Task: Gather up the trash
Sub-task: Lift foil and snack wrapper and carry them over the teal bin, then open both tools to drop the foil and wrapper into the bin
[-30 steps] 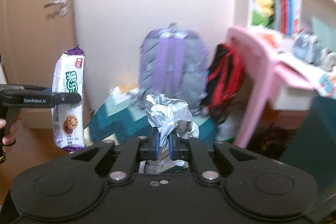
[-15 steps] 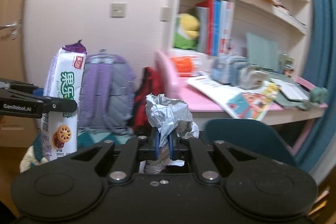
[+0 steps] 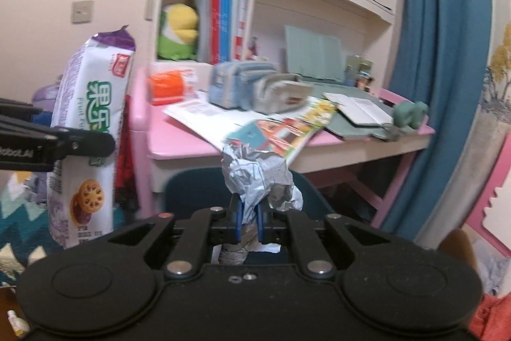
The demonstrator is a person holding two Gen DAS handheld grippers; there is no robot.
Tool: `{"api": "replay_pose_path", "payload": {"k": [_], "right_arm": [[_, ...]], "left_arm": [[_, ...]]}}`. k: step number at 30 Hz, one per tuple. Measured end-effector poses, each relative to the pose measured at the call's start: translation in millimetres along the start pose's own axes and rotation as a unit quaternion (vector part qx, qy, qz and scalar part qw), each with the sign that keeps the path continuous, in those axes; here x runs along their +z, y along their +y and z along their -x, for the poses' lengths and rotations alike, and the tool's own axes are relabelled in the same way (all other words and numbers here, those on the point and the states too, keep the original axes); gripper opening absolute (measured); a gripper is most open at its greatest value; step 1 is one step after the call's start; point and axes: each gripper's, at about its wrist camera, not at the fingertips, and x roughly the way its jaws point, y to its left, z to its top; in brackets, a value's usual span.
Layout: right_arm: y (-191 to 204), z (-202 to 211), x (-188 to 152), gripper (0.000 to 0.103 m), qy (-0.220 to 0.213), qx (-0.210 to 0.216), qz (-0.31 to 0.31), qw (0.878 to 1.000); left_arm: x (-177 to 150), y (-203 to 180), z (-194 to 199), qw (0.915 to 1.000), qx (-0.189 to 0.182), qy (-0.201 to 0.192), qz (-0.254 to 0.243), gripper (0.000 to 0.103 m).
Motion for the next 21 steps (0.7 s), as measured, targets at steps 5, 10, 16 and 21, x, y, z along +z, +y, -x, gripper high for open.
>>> {"api": "replay_pose_path", "payload": {"k": [5,10,16,21], "right_arm": [[-20.1,-22.1,-3.6,0.007,0.028,-0.015,0.005,0.999],[-22.9,-44.2,-10.2,0.007,0.061,-0.007,0.021,0.998],[-19.3,-63.9,-15.2,0.007,0.103,0.014,0.039,0.994],[-19.7,-79.3,-14.8,0.012,0.151,0.01,0.047,0.987]], "left_arm": [[15.4,-27.4,-48.9,0.9998,-0.008,0.017,-0.008,0.046],[23.8,-53.9,-95.8,0.9986,-0.008,0.041,-0.032,0.046],[16.4,-77.0,-142.2,0.9962,-0.012,0.065,-0.057,0.046],[1.0,-81.1,-177.3,0.9908,-0.024,0.121,-0.057,0.046]]}}
